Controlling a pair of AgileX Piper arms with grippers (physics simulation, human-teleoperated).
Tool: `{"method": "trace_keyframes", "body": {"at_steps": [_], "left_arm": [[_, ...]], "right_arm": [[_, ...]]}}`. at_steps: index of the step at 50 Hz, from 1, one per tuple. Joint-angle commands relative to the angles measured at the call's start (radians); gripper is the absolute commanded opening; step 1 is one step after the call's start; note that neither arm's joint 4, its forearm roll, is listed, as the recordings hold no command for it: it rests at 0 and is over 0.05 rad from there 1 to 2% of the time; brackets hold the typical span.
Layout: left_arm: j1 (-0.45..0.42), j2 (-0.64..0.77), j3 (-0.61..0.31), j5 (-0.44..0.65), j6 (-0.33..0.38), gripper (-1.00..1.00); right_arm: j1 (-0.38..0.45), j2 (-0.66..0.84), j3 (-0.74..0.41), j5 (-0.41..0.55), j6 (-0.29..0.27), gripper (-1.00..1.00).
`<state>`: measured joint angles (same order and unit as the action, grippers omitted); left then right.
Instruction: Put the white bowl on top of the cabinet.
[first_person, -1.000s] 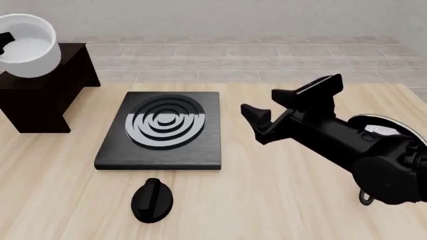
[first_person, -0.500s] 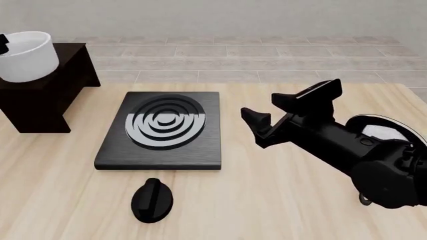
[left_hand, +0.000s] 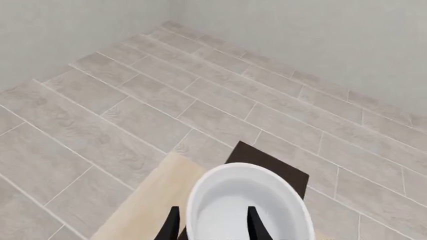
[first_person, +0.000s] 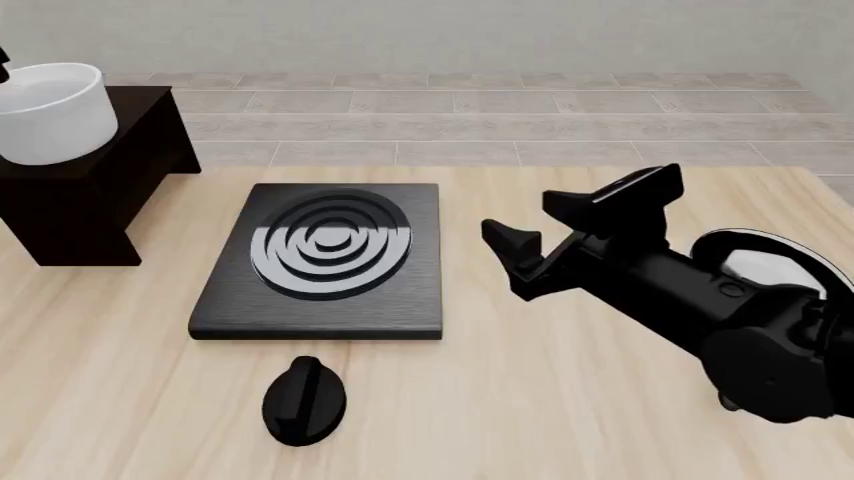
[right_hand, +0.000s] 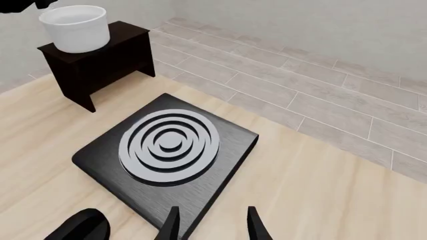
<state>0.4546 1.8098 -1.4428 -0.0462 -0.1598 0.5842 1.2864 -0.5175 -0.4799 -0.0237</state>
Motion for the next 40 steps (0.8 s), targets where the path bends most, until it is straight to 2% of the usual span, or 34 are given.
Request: {"method": "trace_keyframes", "body": {"at_steps": [1,28,40], "left_arm": [[-0.013,-0.049,0.018,0.009,-0.011,1.00],[-0.094,-0.258,0.136,0.021,-0.042,1.00],[-0.136,-0.350,0.228,0.005,-0.042,1.00]], "right_arm": [[0.002,-0.006,0.005,-0.001,0.001,1.00],[0.024,-0.213,0.003,0.135,-0.008,1.00],[0.026,-0.348,0.013,0.218,-0.005,1.00]]}}
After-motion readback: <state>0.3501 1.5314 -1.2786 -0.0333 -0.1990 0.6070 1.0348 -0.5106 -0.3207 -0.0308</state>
